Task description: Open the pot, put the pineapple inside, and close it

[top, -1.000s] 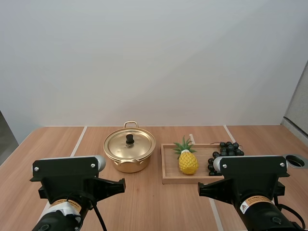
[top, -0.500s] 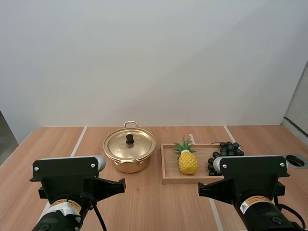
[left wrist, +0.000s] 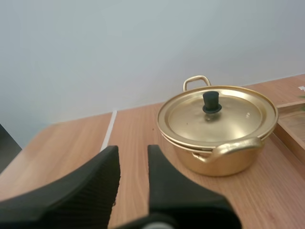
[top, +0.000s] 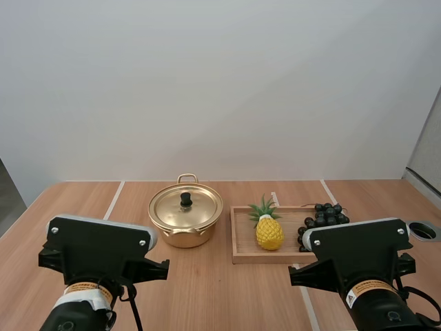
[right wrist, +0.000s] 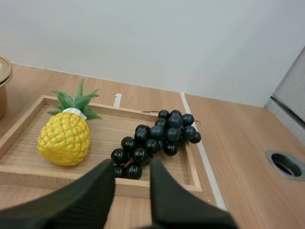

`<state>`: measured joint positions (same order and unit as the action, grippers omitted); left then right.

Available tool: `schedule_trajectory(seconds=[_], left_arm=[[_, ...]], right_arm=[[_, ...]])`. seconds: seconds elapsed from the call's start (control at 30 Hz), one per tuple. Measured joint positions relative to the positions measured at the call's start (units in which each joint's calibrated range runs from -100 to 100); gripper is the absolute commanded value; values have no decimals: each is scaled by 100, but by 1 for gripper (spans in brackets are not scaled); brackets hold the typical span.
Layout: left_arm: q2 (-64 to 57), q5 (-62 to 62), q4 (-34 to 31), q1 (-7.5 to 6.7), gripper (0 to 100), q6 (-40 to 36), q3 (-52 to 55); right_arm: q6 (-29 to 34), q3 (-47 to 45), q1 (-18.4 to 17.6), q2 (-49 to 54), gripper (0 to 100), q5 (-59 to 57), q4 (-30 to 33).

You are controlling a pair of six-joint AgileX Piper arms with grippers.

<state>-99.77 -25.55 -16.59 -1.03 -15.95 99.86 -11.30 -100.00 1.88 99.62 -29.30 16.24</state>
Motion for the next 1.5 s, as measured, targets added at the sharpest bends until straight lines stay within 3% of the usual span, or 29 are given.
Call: schedule_trajectory(seconds=[0.07,0.1,0.23,0.47,0.67,0.8,1.07,1.3,1.4,1.5], left_arm=[[0,219,-183,0,93,0,-132],[0,257,-212,0,100,0,-246],[0,50,-212,0,100,-36,-1096],[-23,-1183,-200,0,100,-27,-3071],[192,-912,220,0,100,344,-4112],[1184,-1298,878,0,100,903,-4836],[3531,-3757,2083,0,100,2066,-6336],[5680,-5771,3142,0,100,3183,-7516],[6557,-6907,3438,0,100,3570,-7914],[7451,-7298,3574,0,100,3757,-8262]], right_arm=[[0,0,0,0,100,141,199],[0,55,0,0,100,104,223],[0,679,0,0,100,-216,155],[86,2713,9,14,100,-1221,-50],[101,4100,9,-94,100,-1777,-380],[8,4810,9,-609,100,-2202,-758],[-691,5883,9,-2201,100,-3789,-1696],[-791,6127,9,-3049,100,-4616,-1877],[-791,6143,9,-3213,100,-4676,-1926],[-791,6159,9,-3291,100,-4676,-1973]])
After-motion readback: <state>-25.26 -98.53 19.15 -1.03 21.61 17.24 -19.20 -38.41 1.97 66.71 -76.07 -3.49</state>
